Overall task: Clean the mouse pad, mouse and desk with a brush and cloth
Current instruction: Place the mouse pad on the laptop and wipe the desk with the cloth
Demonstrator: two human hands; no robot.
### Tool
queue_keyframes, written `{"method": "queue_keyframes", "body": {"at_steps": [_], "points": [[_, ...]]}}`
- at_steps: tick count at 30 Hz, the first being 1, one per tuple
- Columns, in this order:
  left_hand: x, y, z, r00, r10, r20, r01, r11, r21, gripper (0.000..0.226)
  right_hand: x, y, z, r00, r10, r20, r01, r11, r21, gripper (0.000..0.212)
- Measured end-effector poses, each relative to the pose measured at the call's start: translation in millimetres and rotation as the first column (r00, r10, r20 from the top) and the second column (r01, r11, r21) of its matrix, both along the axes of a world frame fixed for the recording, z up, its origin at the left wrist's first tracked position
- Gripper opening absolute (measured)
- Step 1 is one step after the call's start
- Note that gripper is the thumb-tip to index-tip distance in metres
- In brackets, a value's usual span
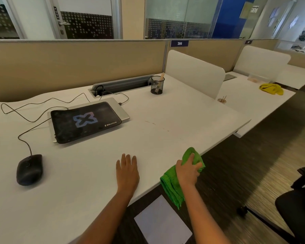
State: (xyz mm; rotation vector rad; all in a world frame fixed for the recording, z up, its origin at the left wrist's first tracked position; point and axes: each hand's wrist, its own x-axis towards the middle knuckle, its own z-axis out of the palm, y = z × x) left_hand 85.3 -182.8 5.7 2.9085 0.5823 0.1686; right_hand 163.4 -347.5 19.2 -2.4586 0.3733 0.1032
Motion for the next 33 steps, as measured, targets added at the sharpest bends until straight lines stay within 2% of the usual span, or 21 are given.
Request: {"method": "queue_keyframes", "body": {"at_steps": [5, 9, 12, 15, 19, 21, 24, 27, 30, 33], "points": [[-9, 5, 0, 1.000, -0.018, -0.022, 0.018, 1.000, -0.001, 0.048, -14, -11, -11, 0.996, -0.052, 0.079, 0.022, 0.939, 0.344, 0.057], [-16, 5, 1, 0.998, -0.039, -0.040, 0.039, 0.999, -0.005, 0.048, -28, -22, -18, 0.971, -0.237, 0.043, 0.157, 0.759, 0.631, 0.046], [-19, 6, 0, 0.998, -0.048, -0.033, 0.048, 0.999, 0.003, 0.047, -35, -31, -16, 0.944, -0.323, 0.070, 0.186, 0.696, 0.693, 0.041], [-20, 7, 0, 0.999, -0.041, -0.015, 0.041, 0.999, 0.008, 0.047, -28, -40, -5, 0.930, -0.336, 0.146, 0.142, 0.699, 0.701, 0.039], [-21, 5, 2, 1.000, -0.017, -0.019, 0.017, 1.000, -0.010, 0.047, 1, -50, 15, 0.947, -0.263, 0.182, 0.077, 0.740, 0.668, 0.040], [-17, 5, 4, 1.000, -0.002, -0.016, 0.001, 1.000, -0.019, 0.047, 18, -53, 22, 0.961, -0.181, 0.207, 0.020, 0.796, 0.605, 0.043], [-8, 2, 6, 0.999, 0.034, 0.005, -0.034, 0.999, -0.027, 0.047, 45, -63, 27, 0.966, -0.019, 0.257, -0.098, 0.895, 0.435, 0.047], [3, -4, 6, 0.997, 0.076, 0.009, -0.076, 0.996, -0.038, 0.046, 73, -75, 27, 0.960, 0.145, 0.240, -0.201, 0.952, 0.230, 0.049], [11, -15, 3, 0.993, 0.117, -0.003, -0.117, 0.992, -0.045, 0.046, 101, -89, 21, 0.945, 0.288, 0.158, -0.295, 0.955, 0.026, 0.050], [20, -24, 2, 0.987, 0.159, -0.009, -0.159, 0.987, -0.038, 0.046, 117, -92, 15, 0.915, 0.399, 0.056, -0.388, 0.911, -0.142, 0.050]]}}
